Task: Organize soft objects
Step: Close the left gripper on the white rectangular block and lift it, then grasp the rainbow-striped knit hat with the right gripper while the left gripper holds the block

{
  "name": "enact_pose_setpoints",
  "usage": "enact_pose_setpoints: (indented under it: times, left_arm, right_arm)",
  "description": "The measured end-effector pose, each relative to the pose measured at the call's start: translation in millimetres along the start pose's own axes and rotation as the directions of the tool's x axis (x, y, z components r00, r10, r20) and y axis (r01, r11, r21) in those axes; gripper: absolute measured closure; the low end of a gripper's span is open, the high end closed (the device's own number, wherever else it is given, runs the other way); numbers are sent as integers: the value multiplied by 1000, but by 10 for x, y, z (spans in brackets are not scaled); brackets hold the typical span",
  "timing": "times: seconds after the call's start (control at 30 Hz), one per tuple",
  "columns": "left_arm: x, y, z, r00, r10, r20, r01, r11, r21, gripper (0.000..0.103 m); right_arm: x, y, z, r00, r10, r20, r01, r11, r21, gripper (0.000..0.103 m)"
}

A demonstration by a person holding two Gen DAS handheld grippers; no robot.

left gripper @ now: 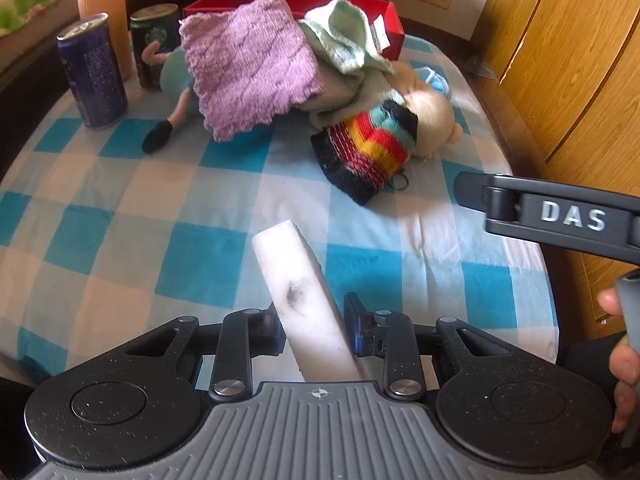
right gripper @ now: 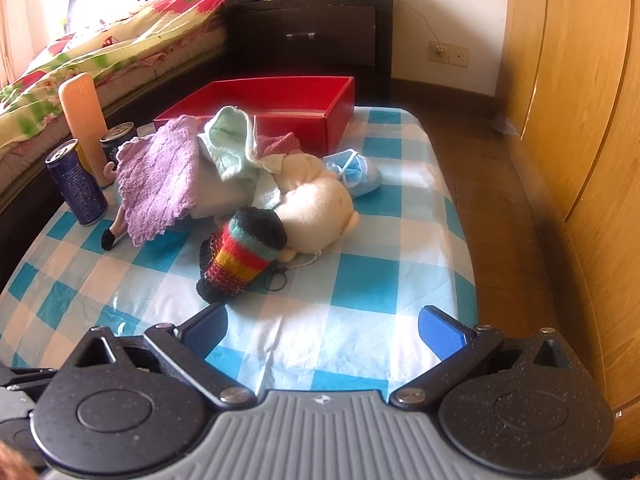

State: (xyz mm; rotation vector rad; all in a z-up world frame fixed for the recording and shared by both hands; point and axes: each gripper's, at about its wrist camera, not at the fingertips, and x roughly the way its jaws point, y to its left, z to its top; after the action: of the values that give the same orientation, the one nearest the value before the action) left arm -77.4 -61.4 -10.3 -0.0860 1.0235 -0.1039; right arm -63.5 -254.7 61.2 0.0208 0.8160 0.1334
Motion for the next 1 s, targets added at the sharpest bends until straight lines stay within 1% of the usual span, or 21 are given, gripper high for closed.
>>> enact_pose_setpoints:
  times: [0.1, 0.27, 0.47, 0.53, 0.57, 0.63, 0.67, 0.7, 0.73, 0.77, 0.83, 0.87, 0.97, 1.0]
  left_arm:
    - [-24, 88, 77, 1000, -8, 16, 8, 1000, -12, 74]
    - [-39, 232, 218, 999, -15, 43, 16, 999, -35, 74]
    - [2, 374, 358, 998, -8, 57, 12, 998, -64, 74]
    - [31, 392, 391, 998, -12, 55, 16, 997, -70, 74]
    - [44, 401, 404, 998, -16, 54, 20, 997, -73, 74]
    - [76, 407, 414, 999, -20, 48, 24, 997, -76, 73]
    - [87, 407, 416, 999, -23, 45, 26, 997, -76, 73]
    - [95, 407, 417, 999, -26, 41, 29, 997, -74, 73]
    - [103, 406, 416, 999, -26, 39, 29, 997, -74, 73]
    - [109, 409, 416, 999, -25, 37, 28, 997, -75, 73]
    - [119, 409, 414, 999, -27, 32, 29, 997, -76, 73]
    - [123, 417, 415, 999, -28, 30, 30, 997, -78, 73]
    - [123, 426, 417, 999, -24, 30, 26, 996, -82, 73]
    - [116, 428, 418, 999, -22, 33, 25, 996, -80, 73]
  right_arm:
    - [112, 106, 121, 1000, -11, 0, 11, 1000, -16, 20]
    - [392, 251, 322, 997, 53, -62, -51, 998, 34, 20]
    - [679, 402, 409, 993, 52, -103, -49, 998, 29, 26]
    - [749, 402, 425, 991, 60, -117, -56, 998, 41, 34]
    - [784, 399, 432, 990, 67, -127, -62, 997, 49, 37]
    - [860, 379, 439, 984, 91, -150, -80, 994, 73, 50]
    - [900, 370, 437, 981, 103, -164, -91, 992, 83, 55]
    - [941, 362, 433, 977, 117, -180, -101, 991, 92, 65]
    - [984, 348, 423, 971, 133, -197, -114, 988, 105, 70]
    - [1023, 330, 411, 966, 148, -211, -124, 985, 123, 73]
    - [1037, 295, 400, 966, 166, -196, -139, 980, 145, 79]
    - [1038, 287, 406, 964, 177, -199, -148, 978, 148, 86]
    - [1003, 251, 402, 957, 208, -202, -174, 969, 175, 97]
    - [985, 248, 396, 956, 214, -203, -180, 968, 173, 103]
